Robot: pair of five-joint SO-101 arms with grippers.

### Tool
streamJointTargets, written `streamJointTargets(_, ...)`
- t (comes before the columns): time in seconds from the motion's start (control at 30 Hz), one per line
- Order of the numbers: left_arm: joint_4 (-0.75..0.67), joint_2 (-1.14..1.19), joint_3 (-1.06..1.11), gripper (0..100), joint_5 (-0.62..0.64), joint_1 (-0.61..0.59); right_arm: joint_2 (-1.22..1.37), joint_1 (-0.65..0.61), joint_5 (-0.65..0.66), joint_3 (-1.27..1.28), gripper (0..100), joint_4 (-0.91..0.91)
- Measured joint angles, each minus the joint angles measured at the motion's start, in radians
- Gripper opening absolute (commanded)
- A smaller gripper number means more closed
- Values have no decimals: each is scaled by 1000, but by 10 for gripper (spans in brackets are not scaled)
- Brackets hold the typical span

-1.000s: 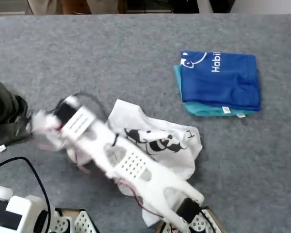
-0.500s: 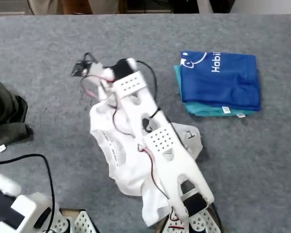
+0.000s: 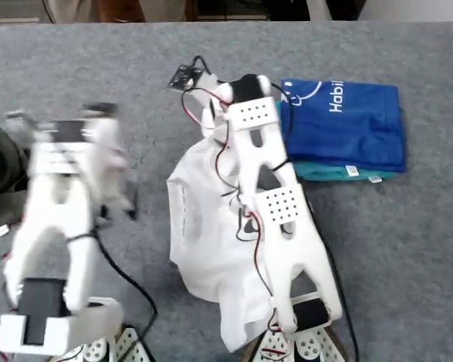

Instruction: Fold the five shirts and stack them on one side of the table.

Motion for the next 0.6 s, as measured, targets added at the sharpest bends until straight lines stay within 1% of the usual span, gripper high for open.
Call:
streamJointTargets(0.13,-75,0,66,183,0,253,0,29,6,0,2,-3)
streamJointTargets(0.23,-157,18,126,183,0,361,0,37,34,0,2,-6)
streamJointTargets(0.33,-238,100,153,184,72,385,0,49,40,0,2,-9)
streamJointTargets(0.47,-325,253,153,184,239,397,0,94,40,0,2,-48)
streamJointTargets(0.6,-341,377,97,178,364,399,2,120,58,-15,2,-63)
